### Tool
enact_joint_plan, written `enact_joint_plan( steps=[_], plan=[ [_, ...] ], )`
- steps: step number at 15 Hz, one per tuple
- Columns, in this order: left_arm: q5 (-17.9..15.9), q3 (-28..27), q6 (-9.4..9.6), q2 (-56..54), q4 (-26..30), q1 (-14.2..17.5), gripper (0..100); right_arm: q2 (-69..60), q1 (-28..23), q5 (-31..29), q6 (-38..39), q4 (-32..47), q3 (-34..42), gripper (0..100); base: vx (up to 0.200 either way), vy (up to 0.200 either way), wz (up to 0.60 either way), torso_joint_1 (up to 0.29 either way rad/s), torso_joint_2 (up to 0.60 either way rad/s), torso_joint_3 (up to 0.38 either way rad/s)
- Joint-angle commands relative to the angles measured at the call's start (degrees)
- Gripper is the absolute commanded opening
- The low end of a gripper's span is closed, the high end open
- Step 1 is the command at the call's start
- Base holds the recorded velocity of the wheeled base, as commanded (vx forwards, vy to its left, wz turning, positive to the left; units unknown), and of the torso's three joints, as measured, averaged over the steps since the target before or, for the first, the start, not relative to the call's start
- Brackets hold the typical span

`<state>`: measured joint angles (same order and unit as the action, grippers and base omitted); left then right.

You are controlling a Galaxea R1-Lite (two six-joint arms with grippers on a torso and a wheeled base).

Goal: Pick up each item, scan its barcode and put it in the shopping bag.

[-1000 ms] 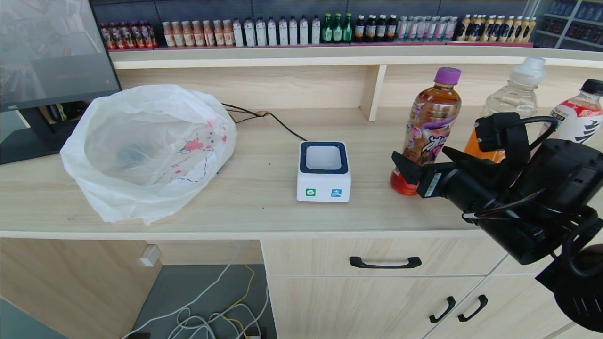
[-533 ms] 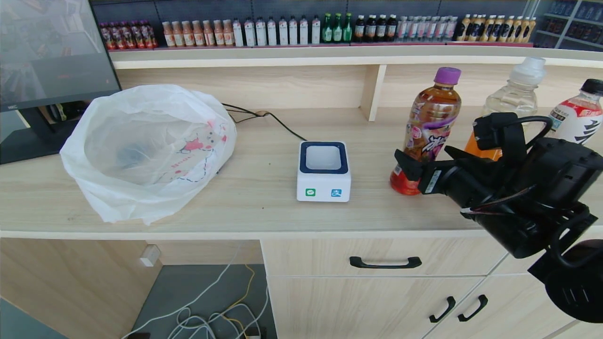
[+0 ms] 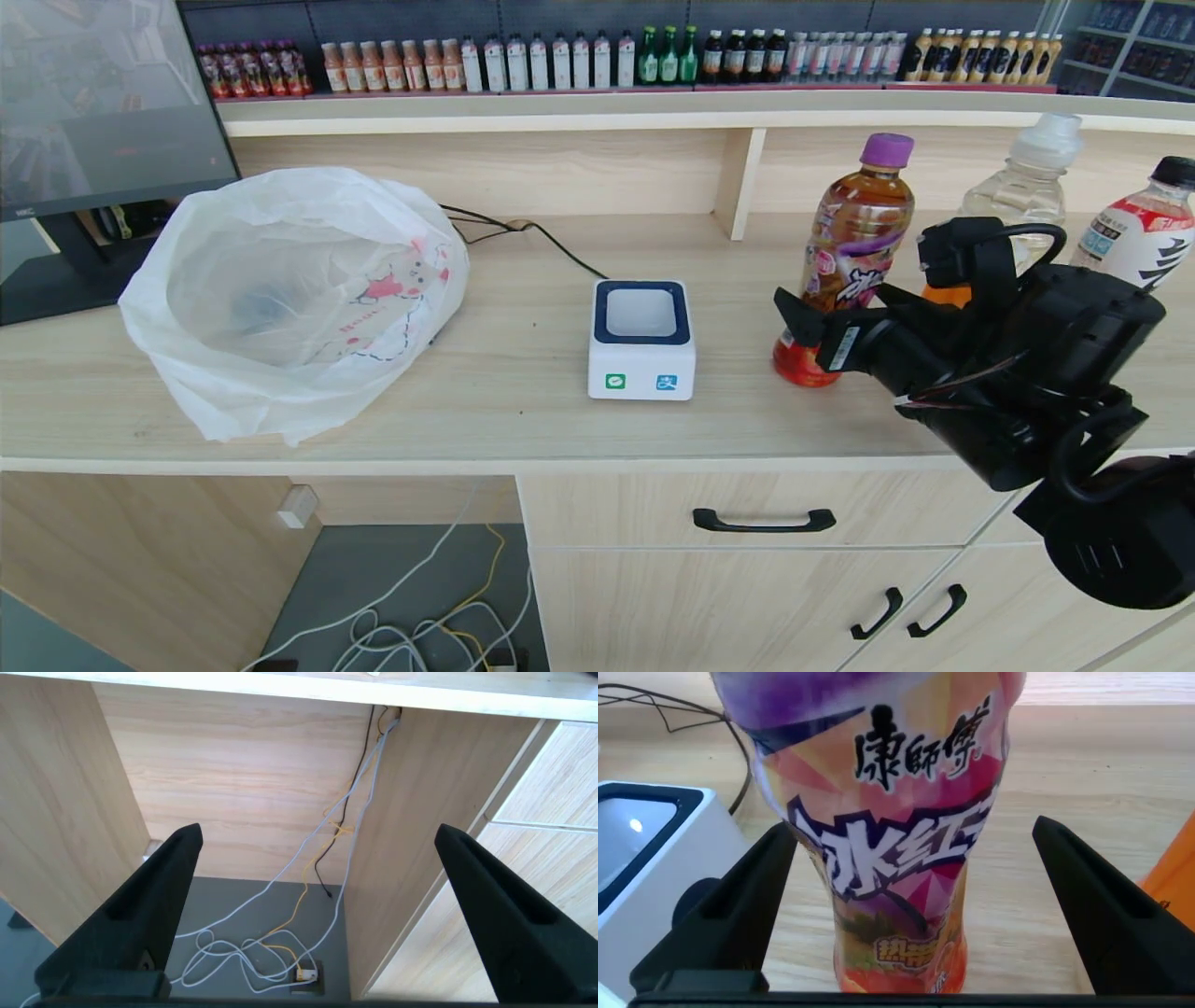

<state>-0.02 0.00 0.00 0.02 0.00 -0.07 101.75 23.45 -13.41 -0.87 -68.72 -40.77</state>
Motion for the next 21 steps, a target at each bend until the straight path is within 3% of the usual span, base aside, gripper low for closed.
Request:
enact_joint_plan(
  steps=[1,7,15,16,21],
  plan=[
    [0.02,0.00,0.00,-0.02,0.00,-0.01,100,0.55,-0.87,0.31,-0.36,-0.01,-0.28,100,0.000,0.000,0.00,0.000,0.00,0.000],
    [0.02,0.00,0.00,-0.02,0.00,0.07,100,0.73,-2.19,4.88,-2.56,-0.80,-1.60,100,0.000,0.000,0.00,0.000,0.00,0.000],
    [0.02,0.00,0.00,-0.02,0.00,0.07,100,0.99,-2.89,5.32,-2.47,-1.59,-1.95,100,0.000,0.000,0.00,0.000,0.00,0.000],
    [0.02,0.00,0.00,-0.02,0.00,0.07,100,0.99,-2.71,5.32,-2.47,-1.59,-1.95,0,0.000,0.000,0.00,0.000,0.00,0.000],
    [0.02,0.00,0.00,-0.02,0.00,-0.01,100,0.55,-2.71,5.32,-2.30,-1.68,-1.60,0,0.000,0.000,0.00,0.000,0.00,0.000]
  ],
)
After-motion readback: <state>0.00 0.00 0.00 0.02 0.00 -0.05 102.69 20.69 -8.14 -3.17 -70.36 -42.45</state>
